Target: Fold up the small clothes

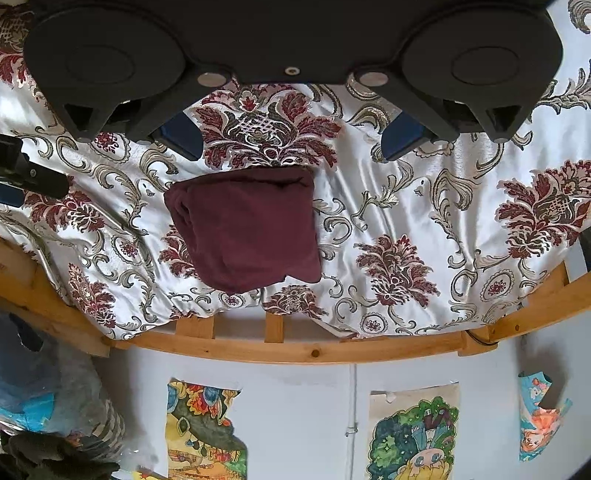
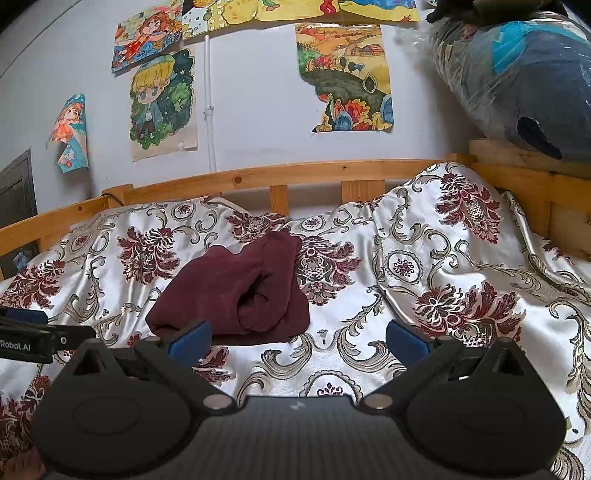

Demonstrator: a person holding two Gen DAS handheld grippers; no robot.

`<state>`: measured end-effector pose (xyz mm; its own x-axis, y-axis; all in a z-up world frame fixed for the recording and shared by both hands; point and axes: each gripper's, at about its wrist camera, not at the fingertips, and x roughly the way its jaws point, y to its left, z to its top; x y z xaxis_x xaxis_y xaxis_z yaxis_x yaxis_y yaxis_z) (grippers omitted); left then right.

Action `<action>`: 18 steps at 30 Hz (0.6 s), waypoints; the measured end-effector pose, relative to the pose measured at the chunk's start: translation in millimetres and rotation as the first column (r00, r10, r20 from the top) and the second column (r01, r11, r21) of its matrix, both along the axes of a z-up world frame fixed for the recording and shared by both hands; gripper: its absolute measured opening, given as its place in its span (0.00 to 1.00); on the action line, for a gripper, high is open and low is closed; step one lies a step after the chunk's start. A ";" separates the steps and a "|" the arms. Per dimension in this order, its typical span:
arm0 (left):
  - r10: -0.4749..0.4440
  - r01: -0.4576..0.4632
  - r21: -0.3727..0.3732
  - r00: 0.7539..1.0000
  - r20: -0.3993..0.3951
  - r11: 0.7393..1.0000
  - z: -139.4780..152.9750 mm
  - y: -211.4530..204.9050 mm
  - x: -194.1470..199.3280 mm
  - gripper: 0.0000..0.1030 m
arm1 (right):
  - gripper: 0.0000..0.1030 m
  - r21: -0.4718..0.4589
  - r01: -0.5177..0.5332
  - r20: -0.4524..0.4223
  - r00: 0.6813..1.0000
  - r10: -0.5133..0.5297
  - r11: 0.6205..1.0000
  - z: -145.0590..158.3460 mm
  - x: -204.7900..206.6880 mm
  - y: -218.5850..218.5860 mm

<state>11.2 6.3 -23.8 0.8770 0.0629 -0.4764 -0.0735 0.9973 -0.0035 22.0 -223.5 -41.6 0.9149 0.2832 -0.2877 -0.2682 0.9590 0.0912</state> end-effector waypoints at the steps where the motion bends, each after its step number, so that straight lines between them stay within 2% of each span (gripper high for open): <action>1: 0.002 -0.002 0.000 1.000 -0.002 1.000 0.1 0.2 0.1 0.99 | 1.00 -0.001 -0.001 0.000 1.000 0.001 1.000 -0.3 -0.3 0.2; 18: -0.005 0.005 -0.014 1.000 -0.015 1.000 -0.5 1.4 1.2 0.99 | 1.00 -0.001 -0.006 -0.009 1.000 0.006 1.000 -1.5 -0.4 1.1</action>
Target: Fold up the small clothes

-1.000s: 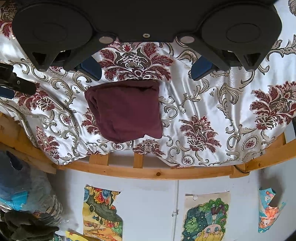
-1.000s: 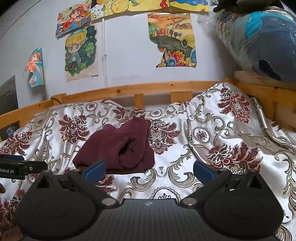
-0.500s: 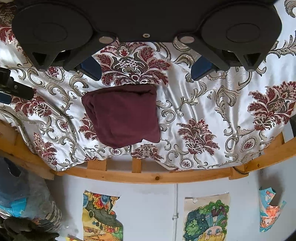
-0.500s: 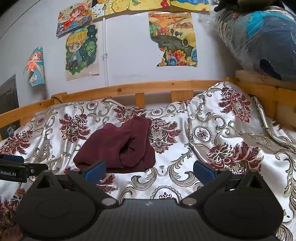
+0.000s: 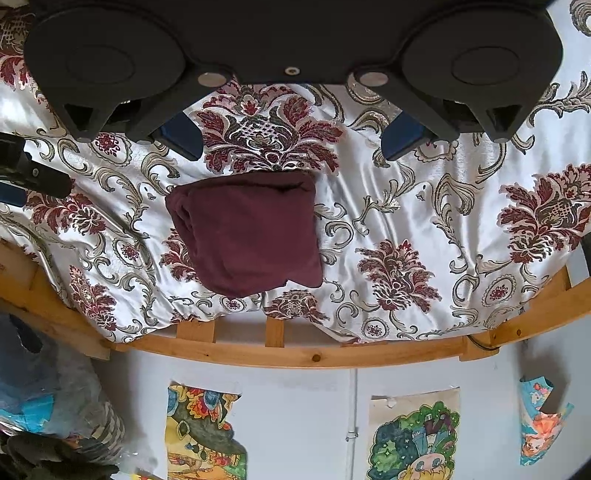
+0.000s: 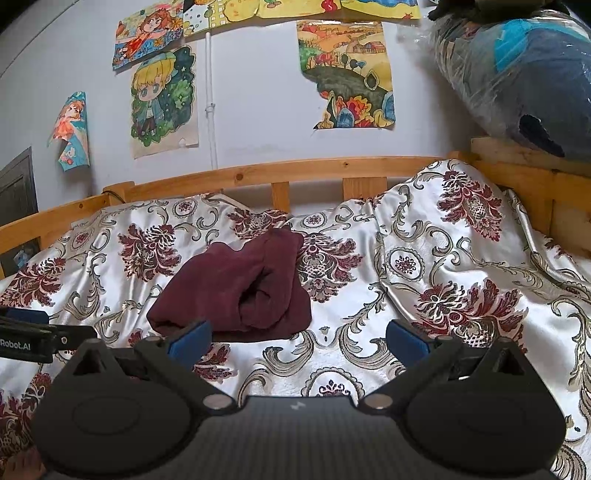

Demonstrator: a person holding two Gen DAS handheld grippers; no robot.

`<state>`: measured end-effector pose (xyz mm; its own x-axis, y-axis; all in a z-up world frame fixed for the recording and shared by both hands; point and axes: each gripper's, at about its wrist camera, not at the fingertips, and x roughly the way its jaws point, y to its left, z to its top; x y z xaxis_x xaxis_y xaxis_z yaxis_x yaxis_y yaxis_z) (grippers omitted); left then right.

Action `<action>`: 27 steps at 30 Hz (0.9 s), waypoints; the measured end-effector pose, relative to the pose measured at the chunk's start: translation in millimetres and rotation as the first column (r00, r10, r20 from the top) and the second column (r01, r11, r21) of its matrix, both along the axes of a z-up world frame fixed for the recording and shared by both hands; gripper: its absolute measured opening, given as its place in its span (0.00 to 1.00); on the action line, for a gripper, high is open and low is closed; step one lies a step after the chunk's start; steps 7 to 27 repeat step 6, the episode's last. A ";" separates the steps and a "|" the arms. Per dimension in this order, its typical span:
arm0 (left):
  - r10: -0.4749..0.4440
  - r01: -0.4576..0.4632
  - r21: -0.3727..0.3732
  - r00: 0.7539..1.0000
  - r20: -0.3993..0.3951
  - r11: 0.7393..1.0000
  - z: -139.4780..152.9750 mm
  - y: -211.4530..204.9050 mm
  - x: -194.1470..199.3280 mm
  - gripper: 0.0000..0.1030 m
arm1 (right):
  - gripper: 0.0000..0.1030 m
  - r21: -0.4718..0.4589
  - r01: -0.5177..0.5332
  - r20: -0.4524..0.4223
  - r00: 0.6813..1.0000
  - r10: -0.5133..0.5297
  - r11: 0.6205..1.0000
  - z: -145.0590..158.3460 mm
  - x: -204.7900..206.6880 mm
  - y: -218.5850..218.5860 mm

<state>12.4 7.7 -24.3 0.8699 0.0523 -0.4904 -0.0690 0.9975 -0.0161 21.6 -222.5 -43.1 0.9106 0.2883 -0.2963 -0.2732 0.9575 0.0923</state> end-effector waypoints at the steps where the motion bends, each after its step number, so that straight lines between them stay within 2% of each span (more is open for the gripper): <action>1: 0.000 0.000 -0.001 1.000 -0.001 1.000 0.0 0.1 -0.1 0.99 | 1.00 0.000 0.000 -0.002 1.000 0.000 1.000 -0.3 0.0 0.0; 27: -0.002 0.002 -0.004 1.000 -0.010 1.000 -0.2 -0.3 0.3 0.99 | 1.00 -0.005 0.000 -0.018 1.000 0.000 1.000 -1.3 2.3 -0.5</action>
